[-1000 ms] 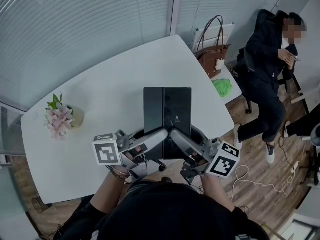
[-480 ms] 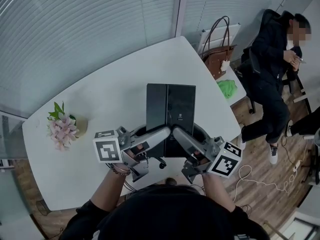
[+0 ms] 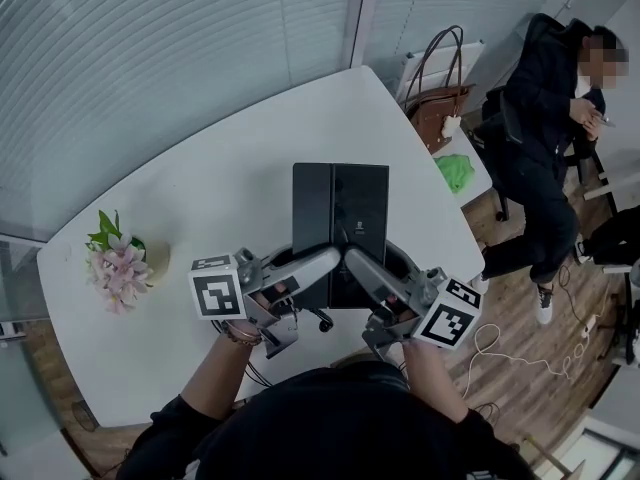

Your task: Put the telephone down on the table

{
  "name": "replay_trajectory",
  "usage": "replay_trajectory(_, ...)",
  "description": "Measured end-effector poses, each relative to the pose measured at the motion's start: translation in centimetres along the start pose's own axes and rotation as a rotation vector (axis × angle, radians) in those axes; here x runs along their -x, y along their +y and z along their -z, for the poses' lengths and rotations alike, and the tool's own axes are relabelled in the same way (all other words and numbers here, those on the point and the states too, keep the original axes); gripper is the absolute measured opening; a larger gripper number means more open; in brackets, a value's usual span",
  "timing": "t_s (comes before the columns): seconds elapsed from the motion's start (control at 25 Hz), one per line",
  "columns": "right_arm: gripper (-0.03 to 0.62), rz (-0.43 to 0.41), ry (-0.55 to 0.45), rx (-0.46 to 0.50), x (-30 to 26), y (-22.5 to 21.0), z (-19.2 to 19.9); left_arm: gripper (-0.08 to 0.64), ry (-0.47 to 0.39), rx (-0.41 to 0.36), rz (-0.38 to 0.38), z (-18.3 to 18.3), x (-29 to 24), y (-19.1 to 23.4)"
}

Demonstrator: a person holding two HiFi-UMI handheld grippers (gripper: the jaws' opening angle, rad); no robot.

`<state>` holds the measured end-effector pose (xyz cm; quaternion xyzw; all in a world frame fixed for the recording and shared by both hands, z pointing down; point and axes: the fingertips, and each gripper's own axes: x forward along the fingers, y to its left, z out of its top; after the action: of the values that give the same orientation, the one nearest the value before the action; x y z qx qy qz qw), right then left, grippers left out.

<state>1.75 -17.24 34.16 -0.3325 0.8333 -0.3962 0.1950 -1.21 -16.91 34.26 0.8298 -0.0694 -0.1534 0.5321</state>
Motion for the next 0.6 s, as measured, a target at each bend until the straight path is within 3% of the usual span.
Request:
replay_trajectory(0.4,0.219,-0.011,0.069,-0.021,-0.1,-1.8,-0.2,0.190,0.017,-0.043,-0.044,-0.1,-1.0,1.2)
replay_trajectory(0.6,0.218,0.001,0.073,-0.048,0.0,-3.1,0.0,0.190,0.013,-0.013,-0.053,0.1,-1.3,2.6)
